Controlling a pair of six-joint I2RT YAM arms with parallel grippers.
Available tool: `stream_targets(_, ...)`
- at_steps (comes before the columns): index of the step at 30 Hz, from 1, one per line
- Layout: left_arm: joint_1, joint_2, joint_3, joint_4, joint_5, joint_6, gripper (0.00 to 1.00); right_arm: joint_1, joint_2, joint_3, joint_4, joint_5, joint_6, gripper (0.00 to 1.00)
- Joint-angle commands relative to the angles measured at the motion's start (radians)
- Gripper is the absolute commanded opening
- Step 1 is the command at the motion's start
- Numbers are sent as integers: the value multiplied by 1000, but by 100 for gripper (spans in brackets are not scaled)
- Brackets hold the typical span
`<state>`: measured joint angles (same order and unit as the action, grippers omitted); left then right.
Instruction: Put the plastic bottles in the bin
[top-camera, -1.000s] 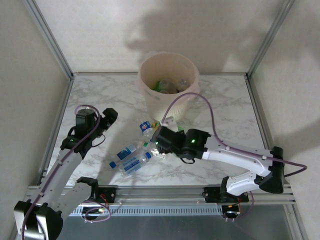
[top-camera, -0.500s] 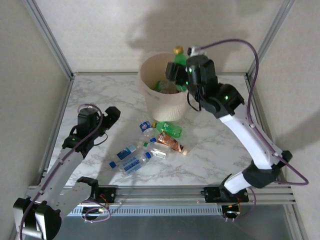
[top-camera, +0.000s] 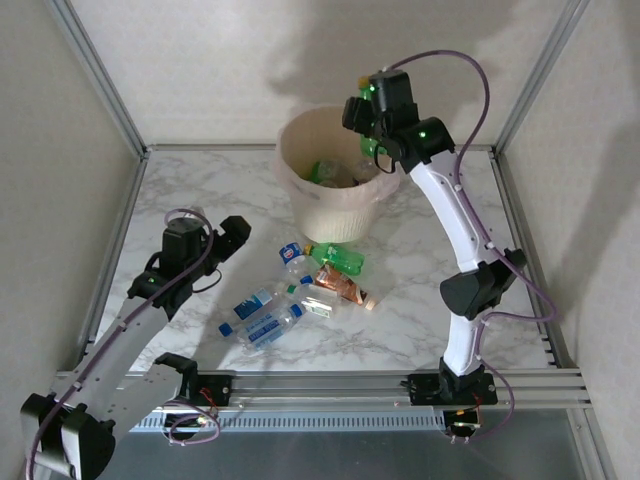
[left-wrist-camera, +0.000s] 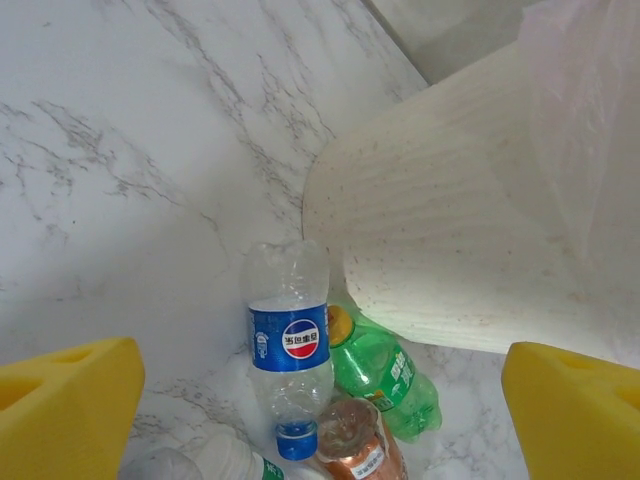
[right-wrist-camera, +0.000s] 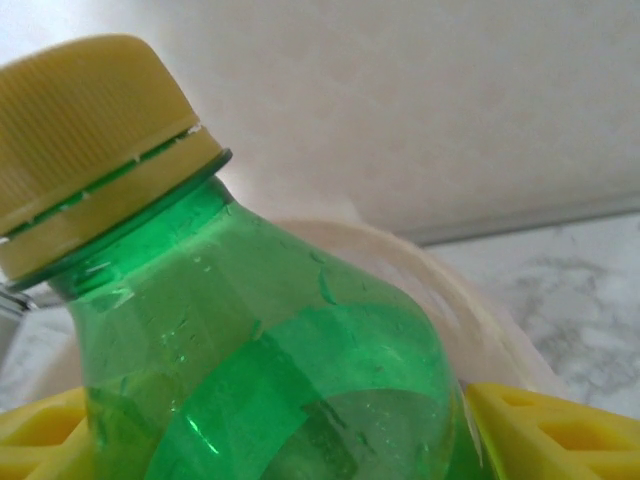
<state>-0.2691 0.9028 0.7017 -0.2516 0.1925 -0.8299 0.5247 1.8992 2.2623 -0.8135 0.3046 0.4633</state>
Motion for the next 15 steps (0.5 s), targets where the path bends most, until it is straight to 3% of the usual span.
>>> stream_targets(1, -22, -12, 35, -24, -41, 43, 92, 0, -8, -27, 25, -27, -1, 56)
stream_targets(15, -91, -2, 65, -170, -113, 151, 92, 1, -80, -64, 58, -24, 2, 85)
